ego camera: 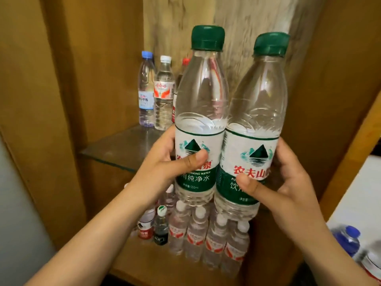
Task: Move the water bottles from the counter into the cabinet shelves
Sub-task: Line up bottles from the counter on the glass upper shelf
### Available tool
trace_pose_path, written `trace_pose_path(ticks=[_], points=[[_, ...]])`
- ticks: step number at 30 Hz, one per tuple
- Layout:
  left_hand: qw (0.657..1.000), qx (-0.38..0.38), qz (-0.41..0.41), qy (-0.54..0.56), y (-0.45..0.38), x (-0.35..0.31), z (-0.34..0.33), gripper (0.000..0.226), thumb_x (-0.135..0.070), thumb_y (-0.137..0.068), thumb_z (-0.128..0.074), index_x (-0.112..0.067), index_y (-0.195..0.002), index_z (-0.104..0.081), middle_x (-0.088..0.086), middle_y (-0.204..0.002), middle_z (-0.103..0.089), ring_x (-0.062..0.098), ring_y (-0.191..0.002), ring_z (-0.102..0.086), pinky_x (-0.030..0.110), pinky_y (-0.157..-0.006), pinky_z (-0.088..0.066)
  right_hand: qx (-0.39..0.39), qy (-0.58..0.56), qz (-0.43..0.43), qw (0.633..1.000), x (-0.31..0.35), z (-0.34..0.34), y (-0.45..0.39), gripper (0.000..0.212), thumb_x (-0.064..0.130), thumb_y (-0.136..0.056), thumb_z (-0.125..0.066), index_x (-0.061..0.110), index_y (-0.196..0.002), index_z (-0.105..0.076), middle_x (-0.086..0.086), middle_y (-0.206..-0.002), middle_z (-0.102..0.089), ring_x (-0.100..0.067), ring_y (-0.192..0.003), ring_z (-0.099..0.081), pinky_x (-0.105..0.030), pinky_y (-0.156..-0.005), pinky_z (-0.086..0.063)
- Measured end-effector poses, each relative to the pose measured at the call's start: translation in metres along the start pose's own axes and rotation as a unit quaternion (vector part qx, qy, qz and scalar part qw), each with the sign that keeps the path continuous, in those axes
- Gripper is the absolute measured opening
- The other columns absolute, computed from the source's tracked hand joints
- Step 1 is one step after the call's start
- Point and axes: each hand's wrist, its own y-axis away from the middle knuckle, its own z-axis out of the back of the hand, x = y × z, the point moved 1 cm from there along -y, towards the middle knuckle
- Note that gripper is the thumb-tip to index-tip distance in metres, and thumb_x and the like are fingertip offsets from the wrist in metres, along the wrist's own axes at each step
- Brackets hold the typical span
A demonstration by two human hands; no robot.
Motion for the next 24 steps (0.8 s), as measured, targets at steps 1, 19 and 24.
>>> trace_pose_path(ticks=[1, 19, 24], points=[[1.0, 0.002, 0.001, 0.0, -0.006, 0.002, 0.002, 0.051, -0.014, -0.068, -0.07, -0.016, -0.116, -0.053, -0.007, -0.106, -0.071, 0.009, -0.098, -0.067, 0.016, -0.073, -0.052, -0.007, 0.014, 0.0, 1.0, -0.003, 0.0, -0.005, 0.07, 0.034, -0.066, -0.078, 0.033, -0.128, -0.046, 0.026, -0.117, -0.062, 0.007, -0.106, -0.058, -0.007, -0.076, -0.048], [0.997, 0.052, 0.042, -0.03, -0.057, 0.025, 0.023, 0.057, -0.013, -0.07, -0.063, -0.006, -0.124, -0.048, 0.003, -0.113, -0.067, 0.01, -0.099, -0.066, 0.017, -0.074, -0.052, -0.061, 0.204, -0.093, 0.973, -0.033, -0.009, -0.04, 0.065, 0.069, -0.058, -0.067, 0.062, -0.113, -0.034, 0.045, -0.108, -0.054, 0.013, -0.107, -0.052, -0.038, -0.095, -0.048], [0.995, 0.073, 0.061, -0.041, -0.073, 0.031, 0.028, 0.063, -0.011, -0.068, -0.065, -0.005, -0.127, -0.045, 0.008, -0.118, -0.065, 0.015, -0.104, -0.065, 0.022, -0.079, -0.054, -0.061, 0.247, -0.129, 0.958, -0.042, -0.007, -0.056, 0.073, 0.046, -0.064, -0.075, 0.047, -0.124, -0.032, 0.041, -0.099, -0.051, -0.003, -0.107, -0.055, -0.043, -0.096, -0.046]])
